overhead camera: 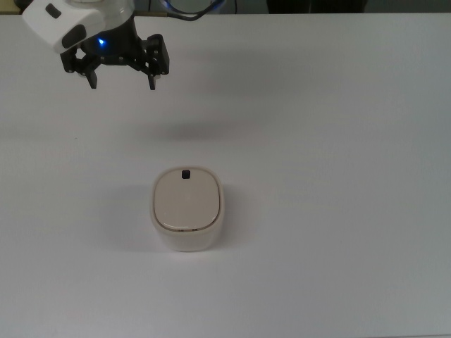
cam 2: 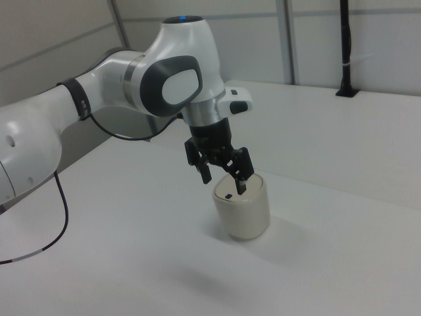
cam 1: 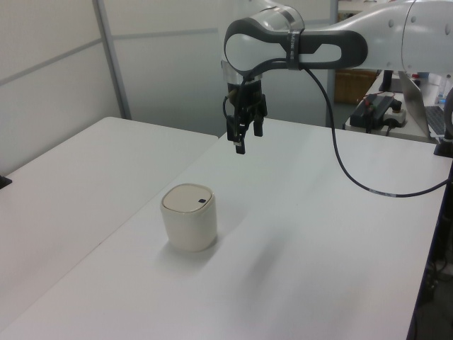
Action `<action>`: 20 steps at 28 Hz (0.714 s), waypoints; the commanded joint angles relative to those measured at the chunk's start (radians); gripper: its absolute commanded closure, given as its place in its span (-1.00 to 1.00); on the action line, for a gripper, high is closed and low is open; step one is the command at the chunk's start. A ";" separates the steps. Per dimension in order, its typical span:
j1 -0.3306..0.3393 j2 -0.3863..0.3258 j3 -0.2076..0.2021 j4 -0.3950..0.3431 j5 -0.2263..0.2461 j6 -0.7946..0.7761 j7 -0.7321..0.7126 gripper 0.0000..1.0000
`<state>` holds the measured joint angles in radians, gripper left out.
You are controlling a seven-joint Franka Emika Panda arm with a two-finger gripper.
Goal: Open the trash can
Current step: 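Move the gripper over the cream trash can and lower toward its lid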
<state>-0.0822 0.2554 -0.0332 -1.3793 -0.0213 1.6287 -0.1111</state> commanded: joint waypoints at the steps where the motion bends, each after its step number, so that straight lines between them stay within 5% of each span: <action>1: -0.001 -0.015 -0.001 -0.006 0.014 0.000 0.001 -1.00; 5: 0.001 -0.015 0.004 -0.006 0.012 0.000 -0.009 -0.49; 6: 0.001 -0.015 0.006 -0.006 0.012 0.000 -0.009 -0.28; 7: 0.004 -0.013 0.007 -0.006 0.011 0.000 -0.009 0.14; 12: 0.012 -0.011 0.010 -0.006 0.014 0.000 -0.007 1.00; 20: 0.030 -0.004 0.019 -0.009 0.017 0.025 -0.006 1.00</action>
<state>-0.0670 0.2553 -0.0157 -1.3777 -0.0210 1.6289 -0.1116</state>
